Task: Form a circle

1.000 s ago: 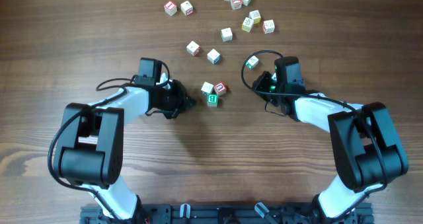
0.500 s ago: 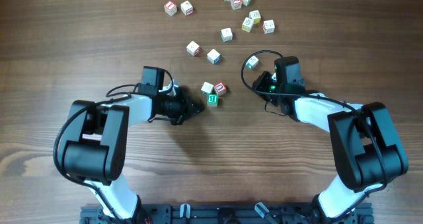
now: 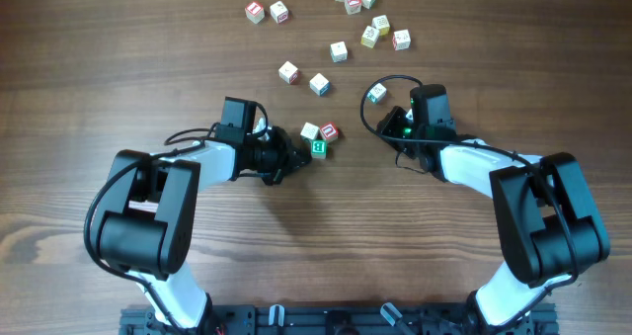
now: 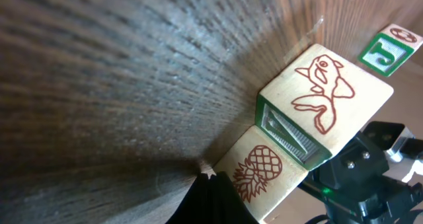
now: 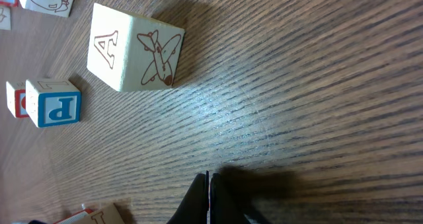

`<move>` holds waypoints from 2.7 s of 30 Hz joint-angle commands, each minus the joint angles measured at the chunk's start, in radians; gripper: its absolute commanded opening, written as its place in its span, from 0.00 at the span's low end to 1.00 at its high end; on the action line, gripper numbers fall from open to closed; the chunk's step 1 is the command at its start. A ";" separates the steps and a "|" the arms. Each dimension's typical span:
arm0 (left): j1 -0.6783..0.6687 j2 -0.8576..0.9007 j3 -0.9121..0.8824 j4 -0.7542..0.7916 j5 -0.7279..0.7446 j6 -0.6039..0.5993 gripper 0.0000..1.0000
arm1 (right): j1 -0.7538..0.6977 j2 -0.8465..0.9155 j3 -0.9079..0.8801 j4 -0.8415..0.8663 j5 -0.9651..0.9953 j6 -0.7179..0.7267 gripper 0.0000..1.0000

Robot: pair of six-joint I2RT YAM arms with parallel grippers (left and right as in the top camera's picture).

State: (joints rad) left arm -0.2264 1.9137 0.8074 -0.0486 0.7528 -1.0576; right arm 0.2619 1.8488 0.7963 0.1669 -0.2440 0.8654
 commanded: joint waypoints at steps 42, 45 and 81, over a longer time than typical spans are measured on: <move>-0.055 -0.073 -0.068 -0.234 -0.631 -0.219 0.04 | 0.002 0.035 -0.013 0.008 0.010 0.000 0.05; -0.091 -0.075 -0.068 -0.172 -0.653 -0.219 0.04 | 0.002 0.035 -0.013 0.012 0.010 0.001 0.05; -0.136 -0.053 -0.068 -0.085 -0.563 -0.155 0.07 | -0.078 0.138 -0.013 0.257 -0.403 -0.264 0.04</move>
State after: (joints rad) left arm -0.3573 1.7741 0.8043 -0.0814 0.1989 -1.2282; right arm 0.1814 1.9469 0.7914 0.3969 -0.5694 0.6285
